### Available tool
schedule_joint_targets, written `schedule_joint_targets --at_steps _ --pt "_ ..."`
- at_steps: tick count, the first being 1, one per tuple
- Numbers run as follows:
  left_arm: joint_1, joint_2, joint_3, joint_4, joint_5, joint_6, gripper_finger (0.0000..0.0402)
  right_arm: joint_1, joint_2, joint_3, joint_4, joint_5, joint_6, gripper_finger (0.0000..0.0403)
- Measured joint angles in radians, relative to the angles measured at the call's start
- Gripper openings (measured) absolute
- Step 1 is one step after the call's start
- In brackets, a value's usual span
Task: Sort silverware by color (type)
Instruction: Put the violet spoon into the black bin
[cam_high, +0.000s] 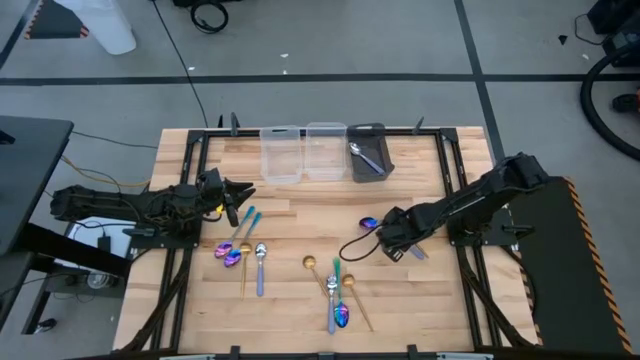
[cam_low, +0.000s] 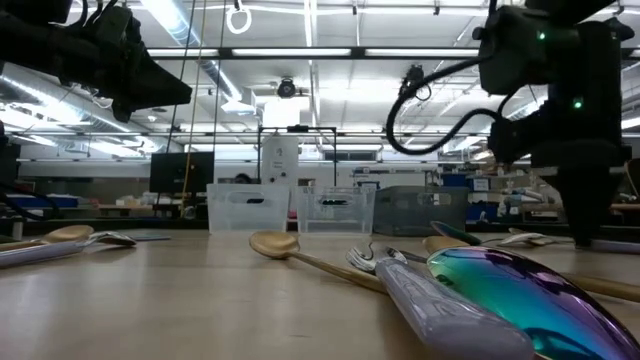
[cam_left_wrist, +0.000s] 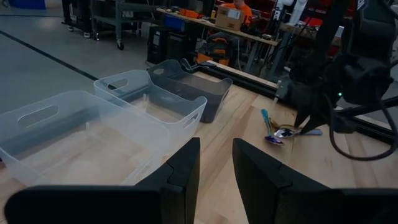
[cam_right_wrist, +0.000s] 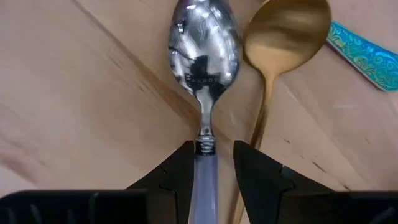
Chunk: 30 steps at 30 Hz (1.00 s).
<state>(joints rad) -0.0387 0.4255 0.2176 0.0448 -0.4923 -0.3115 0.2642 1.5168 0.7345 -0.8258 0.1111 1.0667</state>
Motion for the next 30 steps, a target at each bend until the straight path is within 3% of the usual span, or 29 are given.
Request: schedule_joint_targets --at_steps 10,24,30 --pt "0.000 0.000 0.000 -0.005 0.000 0.000 0.0102 -0.008 0.022 -0.019 0.057 -0.027 -0.032 0.0116" --pt "0.000 0.000 0.000 -0.007 0.000 0.000 0.0102 -0.013 0.020 -0.046 0.101 -0.070 -0.013 0.0064" --pt "0.000 0.000 0.000 -0.007 0.000 0.000 0.0102 -0.014 -0.001 -0.048 0.102 -0.072 0.014 0.0060"
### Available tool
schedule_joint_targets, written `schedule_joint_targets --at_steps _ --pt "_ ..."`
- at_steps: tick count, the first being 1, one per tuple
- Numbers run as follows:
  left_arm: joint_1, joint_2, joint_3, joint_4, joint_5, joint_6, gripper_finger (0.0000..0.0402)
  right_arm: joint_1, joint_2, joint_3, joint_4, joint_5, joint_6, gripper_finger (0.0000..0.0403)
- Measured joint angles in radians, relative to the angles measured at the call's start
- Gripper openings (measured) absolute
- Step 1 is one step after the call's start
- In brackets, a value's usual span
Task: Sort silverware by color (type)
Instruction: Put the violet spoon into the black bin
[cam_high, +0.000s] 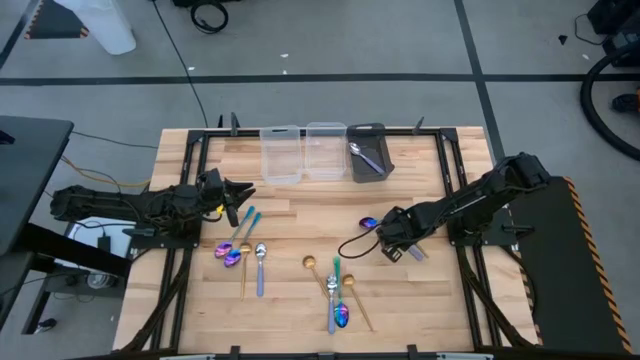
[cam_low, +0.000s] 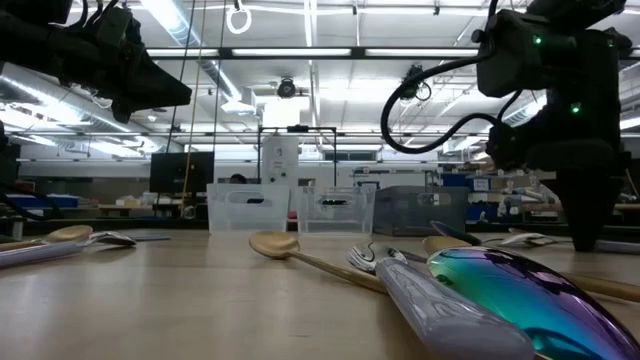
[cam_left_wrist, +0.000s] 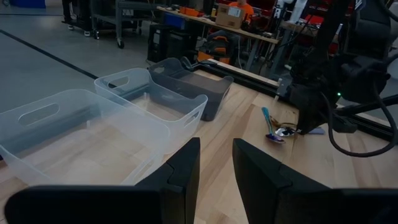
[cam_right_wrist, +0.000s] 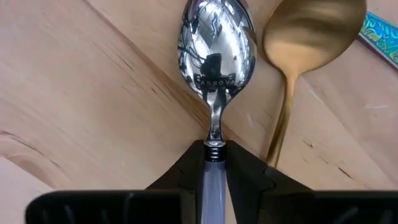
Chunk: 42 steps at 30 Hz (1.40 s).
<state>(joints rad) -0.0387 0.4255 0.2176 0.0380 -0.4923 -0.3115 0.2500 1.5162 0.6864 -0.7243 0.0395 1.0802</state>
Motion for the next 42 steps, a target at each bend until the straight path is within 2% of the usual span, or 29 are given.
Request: schedule_joint_targets --at_steps 6,18,42 --pt "0.000 0.000 0.000 -0.008 0.000 0.000 0.0102 -0.011 -0.070 0.017 -0.008 -0.010 0.019 0.0059" --pt "0.000 0.000 0.000 -0.010 0.000 0.001 0.0102 -0.026 -0.114 0.017 0.007 0.001 0.014 0.0058" --pt "0.000 0.000 0.000 -0.007 0.000 0.000 0.0102 -0.091 -0.116 0.020 0.248 -0.069 -0.045 0.0060"
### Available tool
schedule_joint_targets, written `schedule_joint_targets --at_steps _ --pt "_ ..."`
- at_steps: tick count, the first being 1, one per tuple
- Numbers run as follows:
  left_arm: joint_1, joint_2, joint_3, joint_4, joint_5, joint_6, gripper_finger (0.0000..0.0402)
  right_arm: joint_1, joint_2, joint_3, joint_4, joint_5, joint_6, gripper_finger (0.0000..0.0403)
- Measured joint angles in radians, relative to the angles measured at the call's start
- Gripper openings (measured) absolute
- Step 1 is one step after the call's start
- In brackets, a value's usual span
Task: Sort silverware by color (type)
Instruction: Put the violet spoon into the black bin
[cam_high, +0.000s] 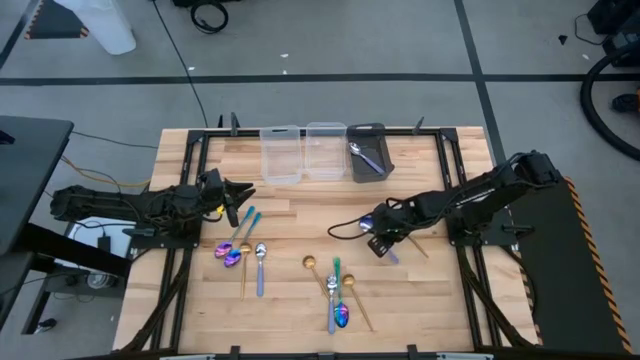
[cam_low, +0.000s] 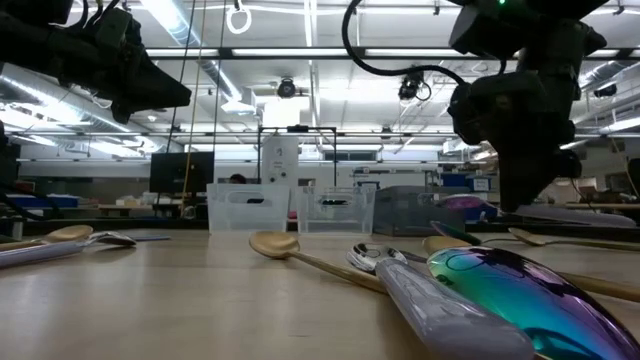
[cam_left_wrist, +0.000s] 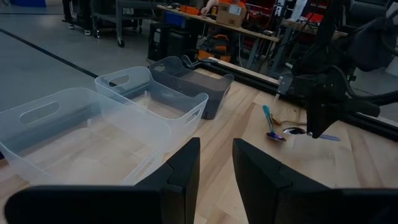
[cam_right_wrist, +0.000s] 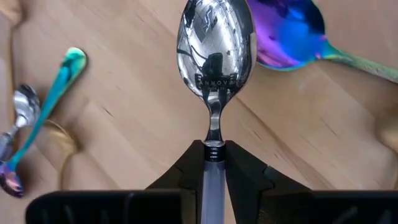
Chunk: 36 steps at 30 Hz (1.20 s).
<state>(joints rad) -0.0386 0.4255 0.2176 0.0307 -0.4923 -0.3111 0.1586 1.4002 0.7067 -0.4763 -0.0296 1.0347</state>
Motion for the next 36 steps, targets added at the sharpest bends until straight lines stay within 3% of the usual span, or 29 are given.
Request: schedule_joint_targets --at_steps 36 --pt "0.000 0.000 0.000 0.000 0.000 0.000 0.0102 -0.160 -0.001 0.000 0.374 -0.182 -0.104 0.0060"
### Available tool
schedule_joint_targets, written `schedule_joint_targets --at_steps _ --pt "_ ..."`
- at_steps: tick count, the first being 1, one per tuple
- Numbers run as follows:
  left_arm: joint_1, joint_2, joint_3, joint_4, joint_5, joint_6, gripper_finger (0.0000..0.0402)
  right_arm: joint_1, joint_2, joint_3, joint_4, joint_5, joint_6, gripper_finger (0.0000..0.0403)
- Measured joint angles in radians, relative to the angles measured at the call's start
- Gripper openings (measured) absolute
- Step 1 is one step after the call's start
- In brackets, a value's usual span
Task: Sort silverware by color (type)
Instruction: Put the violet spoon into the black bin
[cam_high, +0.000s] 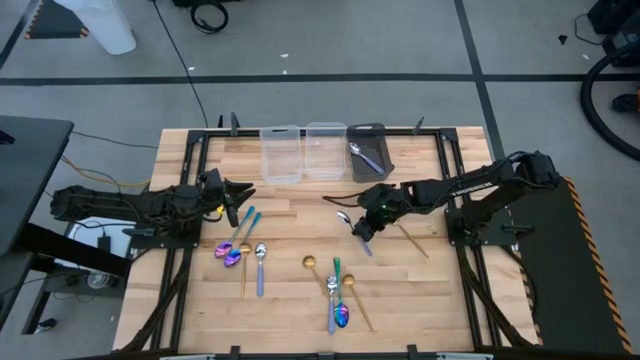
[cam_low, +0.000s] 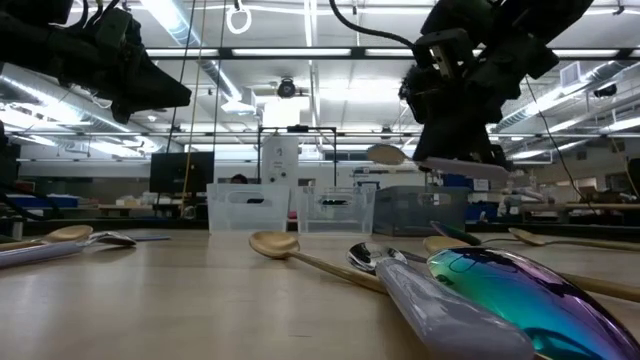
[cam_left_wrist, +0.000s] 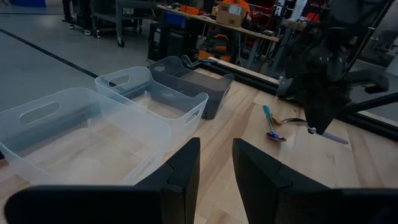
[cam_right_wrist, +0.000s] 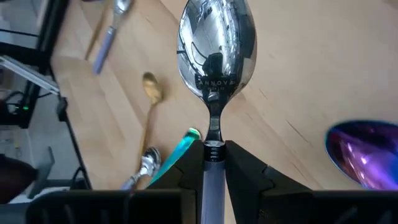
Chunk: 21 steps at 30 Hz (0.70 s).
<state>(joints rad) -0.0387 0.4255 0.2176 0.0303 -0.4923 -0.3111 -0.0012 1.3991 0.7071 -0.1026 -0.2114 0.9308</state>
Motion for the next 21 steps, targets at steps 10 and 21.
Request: schedule_joint_targets --at_steps 10,21 --pt "0.000 0.000 0.000 0.000 0.000 0.002 0.0102 -0.057 -0.058 0.000 0.072 -0.047 -0.034 0.0060" --pt "0.000 0.000 0.000 0.001 0.000 0.003 0.0102 -0.141 -0.200 0.001 0.110 -0.052 -0.073 0.0060"
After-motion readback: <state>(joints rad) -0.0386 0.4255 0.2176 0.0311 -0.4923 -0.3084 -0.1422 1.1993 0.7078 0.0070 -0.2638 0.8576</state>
